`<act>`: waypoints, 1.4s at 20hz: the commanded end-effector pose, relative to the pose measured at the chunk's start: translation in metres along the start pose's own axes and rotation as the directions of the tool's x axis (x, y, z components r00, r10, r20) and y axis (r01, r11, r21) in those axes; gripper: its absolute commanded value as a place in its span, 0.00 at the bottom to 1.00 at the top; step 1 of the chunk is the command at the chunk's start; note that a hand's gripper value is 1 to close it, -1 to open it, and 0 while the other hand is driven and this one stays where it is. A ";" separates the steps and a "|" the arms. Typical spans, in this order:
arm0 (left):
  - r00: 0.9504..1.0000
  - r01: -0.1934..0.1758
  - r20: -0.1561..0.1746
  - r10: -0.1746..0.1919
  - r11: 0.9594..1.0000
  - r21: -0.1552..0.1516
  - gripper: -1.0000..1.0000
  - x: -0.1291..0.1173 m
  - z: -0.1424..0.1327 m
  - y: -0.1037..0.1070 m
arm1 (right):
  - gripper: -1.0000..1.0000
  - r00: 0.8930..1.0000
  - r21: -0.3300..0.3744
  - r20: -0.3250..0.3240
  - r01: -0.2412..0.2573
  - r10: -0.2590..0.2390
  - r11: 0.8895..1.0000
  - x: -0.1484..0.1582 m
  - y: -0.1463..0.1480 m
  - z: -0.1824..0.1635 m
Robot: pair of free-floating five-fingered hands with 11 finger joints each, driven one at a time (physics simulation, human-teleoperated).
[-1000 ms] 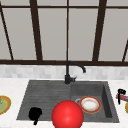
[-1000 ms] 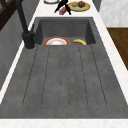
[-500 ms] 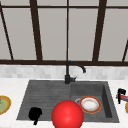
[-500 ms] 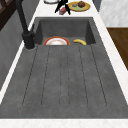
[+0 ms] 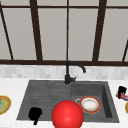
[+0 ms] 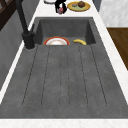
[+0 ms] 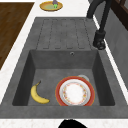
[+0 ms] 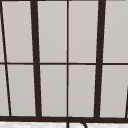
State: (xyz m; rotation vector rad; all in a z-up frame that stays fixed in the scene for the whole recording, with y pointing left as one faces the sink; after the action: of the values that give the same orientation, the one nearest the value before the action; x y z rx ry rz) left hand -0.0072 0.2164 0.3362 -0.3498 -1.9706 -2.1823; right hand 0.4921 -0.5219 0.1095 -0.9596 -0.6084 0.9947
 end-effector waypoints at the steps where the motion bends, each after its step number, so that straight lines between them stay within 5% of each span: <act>1: 1.000 0.000 0.000 0.000 1.000 0.000 0.50 0.000 0.000 0.000 | 1.00 0.999 -0.036 -0.032 0.015 -0.016 0.999 0.015 -0.010 -0.007; 11: 1.000 0.000 0.000 0.000 1.000 0.000 0.50 0.000 0.000 0.000 | 1.00 0.999 0.056 -0.034 -0.022 0.024 0.998 0.072 -0.054 0.032; 28: 1.000 0.000 0.000 0.000 1.000 0.000 0.50 0.000 0.000 0.000 | 1.00 1.000 0.072 0.015 -0.028 0.027 0.997 0.153 -0.038 0.066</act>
State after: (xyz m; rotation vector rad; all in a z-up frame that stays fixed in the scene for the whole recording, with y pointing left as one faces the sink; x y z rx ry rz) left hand -0.0072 0.2164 0.3362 -0.3498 -1.9706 -2.1823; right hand 0.5248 -0.3807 0.1782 -0.9350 -0.5651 0.9757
